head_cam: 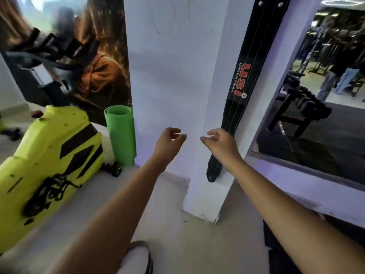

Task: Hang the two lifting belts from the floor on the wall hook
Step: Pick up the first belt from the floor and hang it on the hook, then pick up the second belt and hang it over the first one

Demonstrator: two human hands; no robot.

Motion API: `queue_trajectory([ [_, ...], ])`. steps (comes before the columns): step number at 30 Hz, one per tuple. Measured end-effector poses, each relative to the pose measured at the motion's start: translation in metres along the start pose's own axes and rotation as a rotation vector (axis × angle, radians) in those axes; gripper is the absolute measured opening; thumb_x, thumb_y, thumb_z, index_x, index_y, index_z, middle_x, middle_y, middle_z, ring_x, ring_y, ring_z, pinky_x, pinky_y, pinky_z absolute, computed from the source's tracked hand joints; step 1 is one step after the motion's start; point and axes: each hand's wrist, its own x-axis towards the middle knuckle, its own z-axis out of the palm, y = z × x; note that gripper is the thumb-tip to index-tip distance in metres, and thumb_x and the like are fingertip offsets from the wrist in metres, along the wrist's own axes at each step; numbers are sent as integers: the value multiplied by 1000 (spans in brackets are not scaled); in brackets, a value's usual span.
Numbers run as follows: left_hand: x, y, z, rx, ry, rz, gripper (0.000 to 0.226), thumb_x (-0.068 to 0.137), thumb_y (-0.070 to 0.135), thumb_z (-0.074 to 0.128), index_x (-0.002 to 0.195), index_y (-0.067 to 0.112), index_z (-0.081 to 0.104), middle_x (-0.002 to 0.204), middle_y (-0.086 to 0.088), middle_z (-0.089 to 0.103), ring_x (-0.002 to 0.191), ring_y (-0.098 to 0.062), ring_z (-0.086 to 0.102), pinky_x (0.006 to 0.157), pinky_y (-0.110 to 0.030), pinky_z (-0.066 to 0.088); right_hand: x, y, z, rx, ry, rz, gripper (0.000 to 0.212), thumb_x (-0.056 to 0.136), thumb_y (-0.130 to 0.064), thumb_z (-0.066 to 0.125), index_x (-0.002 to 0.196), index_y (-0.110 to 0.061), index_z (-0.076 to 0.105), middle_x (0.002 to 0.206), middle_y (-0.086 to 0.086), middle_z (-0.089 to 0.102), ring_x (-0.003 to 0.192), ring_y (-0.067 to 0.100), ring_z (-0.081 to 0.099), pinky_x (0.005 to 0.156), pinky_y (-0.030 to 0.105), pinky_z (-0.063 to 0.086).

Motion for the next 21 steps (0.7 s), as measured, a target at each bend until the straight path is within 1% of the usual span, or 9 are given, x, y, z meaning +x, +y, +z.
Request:
queue_trajectory([
  [3, -2, -33, -11, 16, 27, -39, 35, 90, 25, 57, 122, 10, 55, 101, 0, 55, 95, -17, 53, 68, -22, 40, -9, 11, 24, 6, -52, 40, 35, 83, -30, 64, 112, -12, 58, 104, 6, 61, 88, 17, 55, 75, 25, 41],
  [5, -2, -38, -15, 13, 13, -51, 35, 91, 23, 56, 122, 8, 54, 98, -1, 56, 89, -17, 53, 64, -20, 41, -7, 16, 31, 1, -70, 50, 36, 83, -30, 64, 112, -10, 59, 101, 5, 59, 89, 18, 54, 78, 26, 41],
  [7, -2, -71, -31, 21, 33, -138, 34, 91, 21, 56, 121, 5, 55, 88, 0, 56, 79, -16, 52, 62, -22, 41, -7, 35, 68, -18, -165, 89, 34, 82, -29, 65, 109, -9, 61, 99, 4, 59, 93, 20, 57, 80, 26, 42],
  [10, -1, -137, -56, 66, 67, -275, 31, 91, 19, 55, 118, 4, 57, 90, -4, 56, 79, -18, 51, 60, -24, 40, -9, 64, 130, 0, -270, 188, 32, 81, -23, 65, 107, -6, 61, 105, 9, 63, 97, 23, 59, 79, 28, 43],
  [12, 7, -172, -71, 71, 91, -367, 31, 90, 18, 55, 117, 4, 58, 93, -6, 56, 82, -19, 51, 58, -24, 39, 1, 80, 169, 2, -310, 260, 30, 80, -23, 66, 103, -5, 61, 101, 10, 63, 91, 25, 60, 75, 32, 46],
  [14, 20, -205, -83, 65, 107, -461, 31, 90, 18, 54, 117, 2, 58, 97, -8, 58, 84, -19, 52, 67, -25, 42, 13, 97, 204, 7, -350, 332, 27, 78, -24, 68, 99, -8, 61, 94, 9, 61, 81, 24, 56, 69, 31, 45],
  [17, 37, -257, -94, 36, 135, -595, 30, 90, 16, 53, 117, 2, 58, 96, -9, 58, 84, -21, 52, 75, -29, 41, 27, 126, 254, -3, -393, 435, 25, 76, -26, 69, 96, -13, 63, 91, 6, 61, 80, 23, 56, 74, 36, 47],
  [19, 48, -289, -97, 14, 153, -682, 23, 90, 16, 52, 109, 6, 60, 89, -8, 58, 80, -21, 52, 70, -28, 41, 38, 147, 286, -5, -431, 482, 14, 76, -24, 68, 86, -20, 60, 91, 7, 62, 81, 23, 56, 73, 35, 46],
  [21, 58, -321, -97, -27, 164, -769, 9, 89, 15, 50, 91, 11, 59, 78, -6, 55, 71, -20, 50, 60, -26, 38, 50, 172, 317, -22, -479, 523, 13, 75, -24, 68, 73, -24, 56, 91, 6, 62, 82, 23, 57, 66, 32, 43],
])
